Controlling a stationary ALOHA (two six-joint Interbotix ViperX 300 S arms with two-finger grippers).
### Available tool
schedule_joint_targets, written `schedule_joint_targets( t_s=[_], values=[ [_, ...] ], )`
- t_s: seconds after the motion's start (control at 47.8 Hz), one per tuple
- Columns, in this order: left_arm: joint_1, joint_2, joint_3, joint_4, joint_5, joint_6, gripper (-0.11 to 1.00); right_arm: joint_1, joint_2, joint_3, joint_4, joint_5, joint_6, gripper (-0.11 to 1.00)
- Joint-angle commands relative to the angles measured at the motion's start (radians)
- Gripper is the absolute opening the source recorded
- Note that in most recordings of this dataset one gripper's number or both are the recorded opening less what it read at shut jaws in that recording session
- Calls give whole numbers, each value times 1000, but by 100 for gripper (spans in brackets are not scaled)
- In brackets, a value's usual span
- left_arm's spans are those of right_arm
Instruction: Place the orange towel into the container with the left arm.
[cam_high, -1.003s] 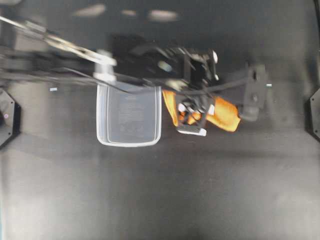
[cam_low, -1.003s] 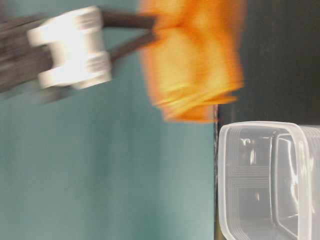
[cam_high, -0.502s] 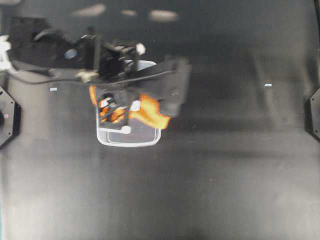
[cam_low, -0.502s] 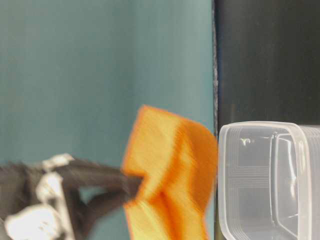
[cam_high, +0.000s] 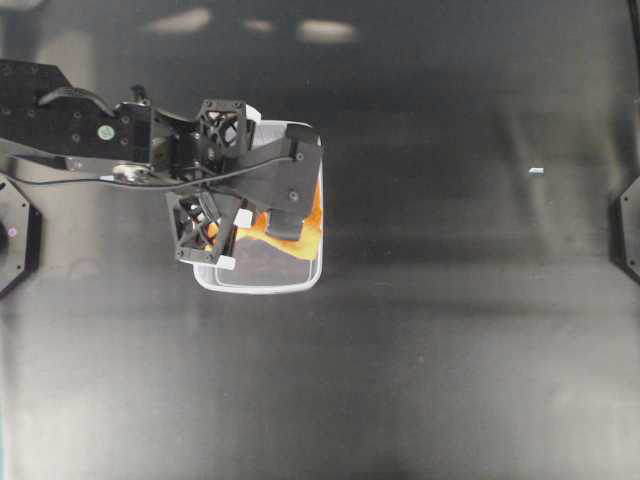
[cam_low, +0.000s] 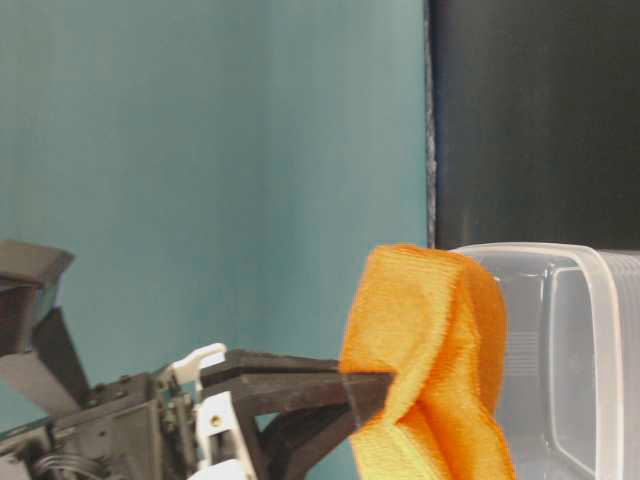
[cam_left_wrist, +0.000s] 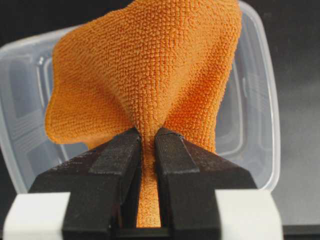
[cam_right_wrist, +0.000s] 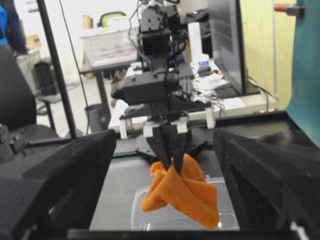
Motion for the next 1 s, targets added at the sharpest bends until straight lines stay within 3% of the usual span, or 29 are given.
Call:
schedule_joint_targets(
  t_s=[0.0, 0.23, 0.439, 0.543, 0.753, 0.982],
  values=[
    [9, 0, -8, 3, -11, -5, 5, -3, 8, -8, 2, -11, 2, 76],
    [25, 20, -11, 3, -17, -12, 9, -5, 8, -8, 2, -11, 3, 76],
    [15, 34, -29, 3, 6, -11, 70, -3, 8, -8, 2, -9, 3, 76],
    [6, 35, -51, 3, 38, -6, 89, -3, 8, -8, 0, -8, 3, 76],
    [-3, -6, -129, 3, 92, -48, 84, -3, 6, -9, 2, -6, 3, 76],
    [14, -166, -173, 5, 89, -204, 84, -5, 6, -8, 2, -3, 3, 76]
  ],
)
